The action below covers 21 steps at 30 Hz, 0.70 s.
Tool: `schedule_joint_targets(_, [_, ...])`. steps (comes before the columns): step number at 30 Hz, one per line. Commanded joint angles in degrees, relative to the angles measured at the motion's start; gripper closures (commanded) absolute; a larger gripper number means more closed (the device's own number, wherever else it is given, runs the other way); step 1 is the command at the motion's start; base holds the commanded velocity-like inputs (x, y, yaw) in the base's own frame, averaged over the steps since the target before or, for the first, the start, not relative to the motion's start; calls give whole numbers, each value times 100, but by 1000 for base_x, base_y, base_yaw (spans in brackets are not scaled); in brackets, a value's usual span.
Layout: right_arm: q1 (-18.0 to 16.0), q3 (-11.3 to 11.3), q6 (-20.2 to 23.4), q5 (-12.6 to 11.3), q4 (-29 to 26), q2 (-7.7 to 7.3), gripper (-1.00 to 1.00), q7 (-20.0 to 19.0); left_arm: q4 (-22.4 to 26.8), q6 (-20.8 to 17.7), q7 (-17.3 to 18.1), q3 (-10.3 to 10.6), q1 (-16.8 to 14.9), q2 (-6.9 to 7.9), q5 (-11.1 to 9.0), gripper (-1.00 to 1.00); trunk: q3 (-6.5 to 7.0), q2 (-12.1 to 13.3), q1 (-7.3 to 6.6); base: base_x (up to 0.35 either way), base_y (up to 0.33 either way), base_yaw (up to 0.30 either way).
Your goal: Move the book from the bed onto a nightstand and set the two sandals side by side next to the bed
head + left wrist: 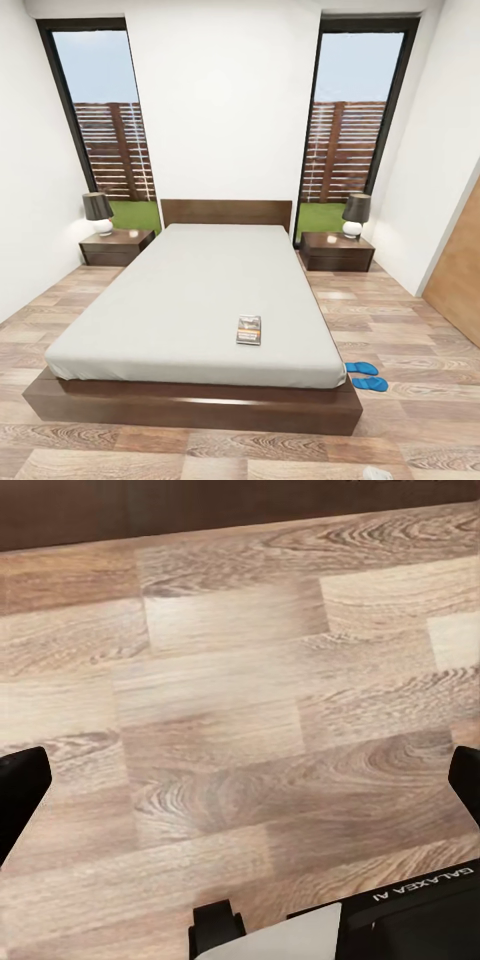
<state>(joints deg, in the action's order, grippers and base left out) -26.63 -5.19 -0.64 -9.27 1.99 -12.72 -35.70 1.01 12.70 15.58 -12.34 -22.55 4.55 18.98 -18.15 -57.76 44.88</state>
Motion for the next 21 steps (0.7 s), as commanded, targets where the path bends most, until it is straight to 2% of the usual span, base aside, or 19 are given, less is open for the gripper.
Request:
schedule_joint_targets(1, [-9, -43, -7, -7, 21, -2, -100, -25, -4, 20, 16, -49, -4, 2, 53, -100, -7, -5, 1, 7, 0, 0])
schedule_joint_targets(8, [-9, -43, -7, -29, 21, -4, -100, -25, 2, 26, 48, -52, -4, 6, 59, -100, -7, -5, 1, 2, 0, 0])
schedule_joint_targets(11, [-9, -43, -7, -38, 21, -3, -100, -31, 32, 22, 305, -95, -4, 7, 49, -100, -7, -5, 1, 0, 0, 0])
schedule_joint_targets(14, [-9, -43, -7, -45, 21, -4, -100, -33, 339, 11, 916, -123, -26, 8, 34, -100, -7, -5, 1, 0, 0, 0])
schedule_joint_targets(16, [-9, -43, -7, -47, 21, -4, -100, -33, 889, -25, 1660, -131, -55, -2, 2, -100, -7, -5, 1, 0, 0, 0])
schedule_joint_targets(17, [-9, -43, -7, -48, 21, -4, -100, -34, 1053, -44, 1858, -132, -61, -15, -25, -100, -7, -5, 1, 0, 0, 0])
schedule_joint_targets(18, [-9, -43, -7, -48, 21, -4, -100, -34, 1585, -214, 2406, -134, -72, -90, -189, -100, -7, -5, 1, 0, 0, 0])
schedule_joint_targets(19, [-9, -43, -7, -48, 21, -6, -100, -34, 1773, -333, 2560, -135, -74, -125, -269, -100, -7, -5, 1, 0, 0, 0])
schedule_joint_targets(21, [-9, -43, -7, -49, 21, -6, -100, -34, 2557, -1090, 2966, -133, -79, -272, -637, -100, -7, -5, 1, 0, 0, 0])
